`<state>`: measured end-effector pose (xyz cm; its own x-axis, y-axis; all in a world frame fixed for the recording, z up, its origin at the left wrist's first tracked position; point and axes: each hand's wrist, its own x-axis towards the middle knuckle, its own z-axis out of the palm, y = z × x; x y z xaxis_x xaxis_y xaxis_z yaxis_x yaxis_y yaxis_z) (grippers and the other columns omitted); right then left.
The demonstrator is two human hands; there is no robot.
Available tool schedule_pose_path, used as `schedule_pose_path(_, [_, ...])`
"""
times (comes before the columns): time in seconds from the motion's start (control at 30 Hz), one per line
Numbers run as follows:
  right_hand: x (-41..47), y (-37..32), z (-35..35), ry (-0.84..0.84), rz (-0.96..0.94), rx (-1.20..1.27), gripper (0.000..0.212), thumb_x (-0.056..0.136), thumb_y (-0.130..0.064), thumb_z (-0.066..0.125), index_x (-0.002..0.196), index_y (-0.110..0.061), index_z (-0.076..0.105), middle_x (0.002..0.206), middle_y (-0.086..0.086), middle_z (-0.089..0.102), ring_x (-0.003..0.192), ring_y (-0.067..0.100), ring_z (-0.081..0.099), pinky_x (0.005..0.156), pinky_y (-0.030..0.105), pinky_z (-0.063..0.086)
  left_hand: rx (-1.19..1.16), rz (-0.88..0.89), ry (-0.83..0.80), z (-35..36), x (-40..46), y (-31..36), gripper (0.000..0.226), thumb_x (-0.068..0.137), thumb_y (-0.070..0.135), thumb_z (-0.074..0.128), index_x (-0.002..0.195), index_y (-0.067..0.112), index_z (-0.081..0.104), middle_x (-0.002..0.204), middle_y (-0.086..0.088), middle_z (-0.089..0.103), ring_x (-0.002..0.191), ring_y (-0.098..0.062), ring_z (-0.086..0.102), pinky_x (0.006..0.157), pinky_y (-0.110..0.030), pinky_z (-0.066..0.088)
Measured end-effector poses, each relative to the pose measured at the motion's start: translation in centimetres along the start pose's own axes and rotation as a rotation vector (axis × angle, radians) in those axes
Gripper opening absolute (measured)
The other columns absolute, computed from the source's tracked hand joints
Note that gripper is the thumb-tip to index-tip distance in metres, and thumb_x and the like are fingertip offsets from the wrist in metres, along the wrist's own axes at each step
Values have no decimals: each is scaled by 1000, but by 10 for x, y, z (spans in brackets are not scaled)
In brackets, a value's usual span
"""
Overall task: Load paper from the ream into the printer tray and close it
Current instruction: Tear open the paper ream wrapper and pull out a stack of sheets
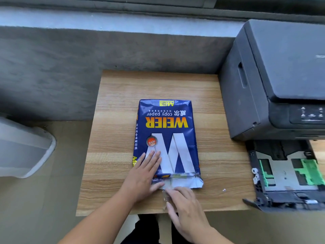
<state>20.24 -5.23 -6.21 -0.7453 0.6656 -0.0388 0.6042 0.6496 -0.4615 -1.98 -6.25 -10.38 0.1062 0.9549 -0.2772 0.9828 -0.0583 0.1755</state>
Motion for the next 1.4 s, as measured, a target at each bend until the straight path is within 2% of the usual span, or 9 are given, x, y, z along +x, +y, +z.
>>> schedule_pose_path(0.2, [7, 4, 19, 130, 512, 30, 42, 95, -24, 51, 135, -14, 53, 141, 1, 51, 132, 18, 45, 108, 40, 43, 41, 17, 40, 6, 3, -3, 62, 99, 48, 25, 151, 14, 28, 163, -6, 18, 150, -26, 9, 116, -51, 14])
schedule_pose_path(0.3, [17, 3, 18, 149, 638, 111, 51, 93, -15, 49, 143, -8, 43, 149, 2, 42, 140, 18, 34, 114, 31, 32, 37, 47, 41, 8, 4, -4, 53, 97, 29, 48, 147, 19, 35, 161, -9, 25, 149, -30, 15, 115, -59, 23])
schedule_pose_path(0.47, [27, -1, 17, 255, 813, 284, 52, 90, -7, 49, 142, -4, 44, 149, 8, 40, 138, 22, 35, 112, 27, 28, 25, 112, 103, 8, 4, 1, 46, 96, 47, 40, 125, 18, 60, 148, -7, 50, 140, -34, 38, 103, -68, 36])
schedule_pose_path(0.67, [28, 5, 20, 365, 852, 376, 42, 88, 0, 51, 130, -5, 58, 146, 9, 48, 135, 24, 43, 112, 33, 34, -53, 114, 248, 14, 2, 3, 27, 96, 33, 42, 94, 16, 63, 132, -4, 64, 130, -34, 51, 95, -71, 41])
schedule_pose_path(0.8, [34, 10, 14, 452, 966, 523, 28, 89, -5, 55, 113, -14, 66, 131, 2, 60, 109, 19, 63, 96, 34, 49, -275, 42, 400, 6, 1, 9, 24, 97, 24, 46, 111, 9, 58, 107, -4, 71, 125, -31, 56, 95, -71, 43])
schedule_pose_path(0.97, [52, 5, 6, 587, 1080, 606, 15, 82, -8, 65, 91, -20, 62, 88, 4, 69, 78, 21, 66, 76, 36, 54, -376, 33, 433, 6, -6, 13, 14, 99, 24, 45, 105, 15, 54, 125, 0, 66, 134, -23, 48, 105, -68, 33])
schedule_pose_path(1.1, [58, 0, 12, 607, 1059, 525, 27, 78, -9, 70, 102, -17, 62, 100, 0, 61, 84, 21, 62, 77, 32, 48, -334, 21, 369, 9, -6, 12, 34, 99, 39, 44, 118, 13, 55, 147, -3, 51, 144, -18, 31, 114, -61, 26])
schedule_pose_path(1.2, [61, -2, 17, 606, 1131, 554, 39, 79, -12, 71, 118, -11, 63, 105, 2, 57, 87, 23, 62, 77, 28, 43, -149, -103, 246, 8, -10, 6, 72, 97, 57, 36, 151, 10, 25, 162, -8, 20, 151, -22, 5, 119, -58, 14])
schedule_pose_path(1.4, [64, -5, 21, 547, 1171, 599, 35, 82, -17, 70, 115, -7, 67, 116, 0, 56, 99, 25, 62, 79, 28, 44, -70, -209, 64, 7, -19, 3, 89, 93, 70, 21, 154, 10, -4, 165, -9, -6, 150, -21, -12, 119, -58, 11])
